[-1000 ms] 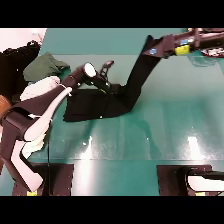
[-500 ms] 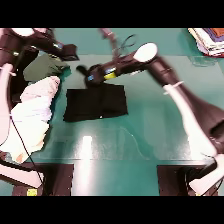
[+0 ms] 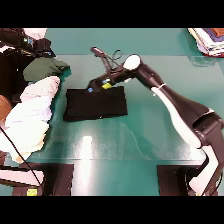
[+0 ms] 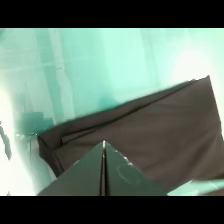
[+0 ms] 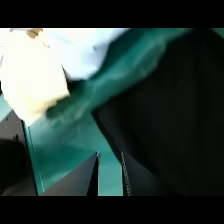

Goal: Fold the shirts.

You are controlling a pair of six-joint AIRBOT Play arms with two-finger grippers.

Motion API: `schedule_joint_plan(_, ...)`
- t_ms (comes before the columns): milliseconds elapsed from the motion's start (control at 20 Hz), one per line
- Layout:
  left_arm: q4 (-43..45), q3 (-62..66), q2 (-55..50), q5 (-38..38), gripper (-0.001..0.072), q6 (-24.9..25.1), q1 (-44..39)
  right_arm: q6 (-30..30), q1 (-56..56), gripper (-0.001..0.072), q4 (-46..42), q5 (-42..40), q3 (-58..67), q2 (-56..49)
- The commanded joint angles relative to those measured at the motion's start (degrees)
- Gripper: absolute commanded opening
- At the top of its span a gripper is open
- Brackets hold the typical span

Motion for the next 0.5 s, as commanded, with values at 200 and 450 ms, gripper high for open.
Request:
schedule_joint_plan(200, -0.3, 0.0, 0.2, -1.0, 0.0029, 0.0, 0.3, 3.2, -16.6, 0.0168, -4.6, -0.3, -27.8, 15.1)
schedule_joint_plan(450, -0.6, 0.0, 0.1, -0.4, 0.0028, 0.0, 0.3, 3.6, -22.0, 0.0559, -1.3, -8.9, -39.6, 17.6)
